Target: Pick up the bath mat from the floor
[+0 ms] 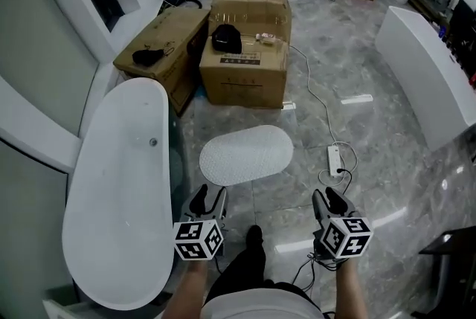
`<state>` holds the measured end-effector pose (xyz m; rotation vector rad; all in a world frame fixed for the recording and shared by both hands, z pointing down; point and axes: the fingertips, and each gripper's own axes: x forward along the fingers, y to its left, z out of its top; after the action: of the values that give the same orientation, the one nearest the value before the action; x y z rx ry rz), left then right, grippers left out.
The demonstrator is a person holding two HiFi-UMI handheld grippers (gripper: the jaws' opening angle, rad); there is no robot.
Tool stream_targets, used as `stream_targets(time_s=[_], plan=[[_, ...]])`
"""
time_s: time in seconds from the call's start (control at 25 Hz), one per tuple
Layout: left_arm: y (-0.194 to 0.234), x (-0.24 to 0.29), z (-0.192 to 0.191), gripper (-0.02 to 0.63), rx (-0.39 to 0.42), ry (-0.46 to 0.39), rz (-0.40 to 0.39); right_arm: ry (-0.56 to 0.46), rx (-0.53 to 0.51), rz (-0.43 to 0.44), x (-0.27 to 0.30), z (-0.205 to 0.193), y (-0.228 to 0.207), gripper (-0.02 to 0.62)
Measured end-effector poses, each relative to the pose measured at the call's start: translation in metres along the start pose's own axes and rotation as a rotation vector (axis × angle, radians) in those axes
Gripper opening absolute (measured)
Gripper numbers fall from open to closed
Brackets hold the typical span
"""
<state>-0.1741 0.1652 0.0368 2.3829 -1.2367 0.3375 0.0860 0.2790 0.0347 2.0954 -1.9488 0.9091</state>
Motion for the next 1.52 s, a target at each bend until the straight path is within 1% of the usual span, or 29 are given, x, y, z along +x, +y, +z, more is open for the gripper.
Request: stream_targets(time_s=[0.16, 0.32, 0.44, 0.56, 0.68, 0.84, 1.04, 1.24, 1.4, 1.52], plan=[[0.024, 0.036, 0.014, 0.210, -0.009, 0.018, 0.009, 0.022, 0.009, -0.004, 0.039, 0.014, 0.000, 0.133], [0.036, 0.058, 0.026, 0.210, -0.014, 0.024, 0.010, 0.018, 0.023, -0.005, 0.060, 0.031, -0.001, 0.132], [0.043, 0.070, 0.031, 0.210, -0.015, 0.026, 0.006, 0.019, 0.022, -0.020, 0.069, 0.041, -0.003, 0.133], [0.051, 0.078, 0.030, 0.210, -0.038, 0.026, 0.015, 0.022, 0.034, -0.026, 0.077, 0.046, -0.005, 0.132], [0.059, 0.086, 0.031, 0.210, -0.063, 0.015, 0.028, 0.032, 0.044, -0.020, 0.089, 0.048, -0.009, 0.132], [0.068, 0.099, 0.033, 0.210, -0.075, 0.013, 0.045, 0.053, 0.057, 0.004, 0.116, 0.052, -0.008, 0.132], [0.088, 0.115, 0.021, 0.210, -0.105, 0.027, 0.123, 0.100, 0.048, 0.062, 0.163, 0.050, -0.014, 0.132], [0.112, 0.144, 0.009, 0.210, -0.135, 0.037, 0.206, 0.160, 0.040, 0.111, 0.219, 0.044, -0.029, 0.132], [0.135, 0.179, -0.016, 0.210, -0.149, 0.051, 0.242, 0.194, 0.049, 0.114, 0.268, 0.025, -0.054, 0.132], [0.151, 0.210, -0.048, 0.210, -0.134, 0.067, 0.255, 0.206, 0.055, 0.107, 0.308, -0.004, -0.077, 0.132]])
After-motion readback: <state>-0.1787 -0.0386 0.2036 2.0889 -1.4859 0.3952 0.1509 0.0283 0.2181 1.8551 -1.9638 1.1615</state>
